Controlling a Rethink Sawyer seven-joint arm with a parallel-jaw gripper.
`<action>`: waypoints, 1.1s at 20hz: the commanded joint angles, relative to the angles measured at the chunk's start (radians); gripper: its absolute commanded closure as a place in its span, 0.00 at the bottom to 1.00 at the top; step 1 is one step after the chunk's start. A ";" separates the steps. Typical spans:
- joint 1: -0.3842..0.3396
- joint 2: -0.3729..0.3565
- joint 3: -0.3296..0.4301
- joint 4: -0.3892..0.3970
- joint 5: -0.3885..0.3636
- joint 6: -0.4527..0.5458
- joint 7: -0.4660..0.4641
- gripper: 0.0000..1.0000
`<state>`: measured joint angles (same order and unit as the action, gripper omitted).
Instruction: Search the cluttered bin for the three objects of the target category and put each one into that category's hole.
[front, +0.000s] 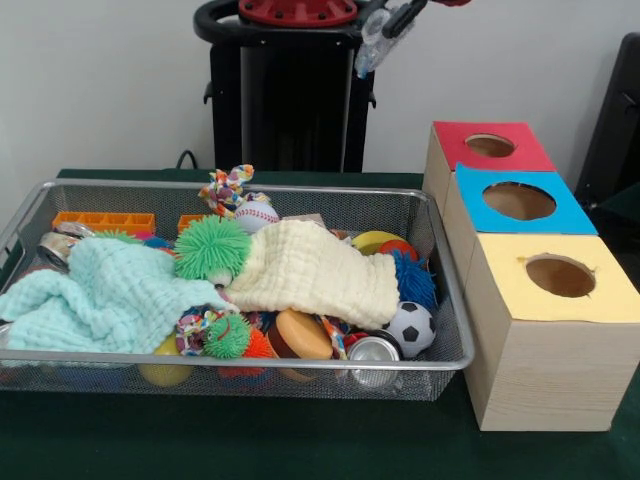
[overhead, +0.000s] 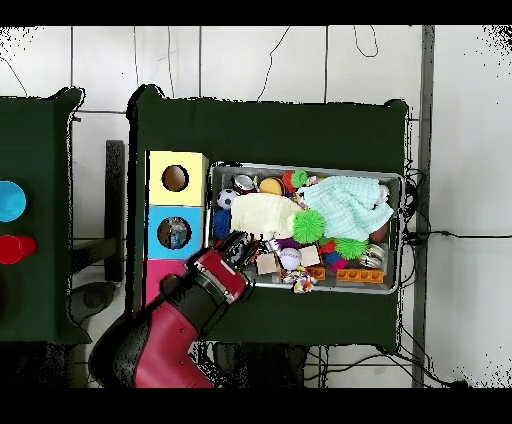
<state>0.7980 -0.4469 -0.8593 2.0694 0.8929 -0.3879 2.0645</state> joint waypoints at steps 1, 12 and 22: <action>-0.061 0.023 0.144 0.068 0.061 -0.134 0.399 1.00; -0.087 -0.025 0.195 0.062 0.068 -0.127 0.478 1.00; -0.053 0.004 0.235 0.019 0.137 -0.090 0.486 1.00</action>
<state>0.7283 -0.4663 -0.7980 2.1119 0.9537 -0.4861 2.3036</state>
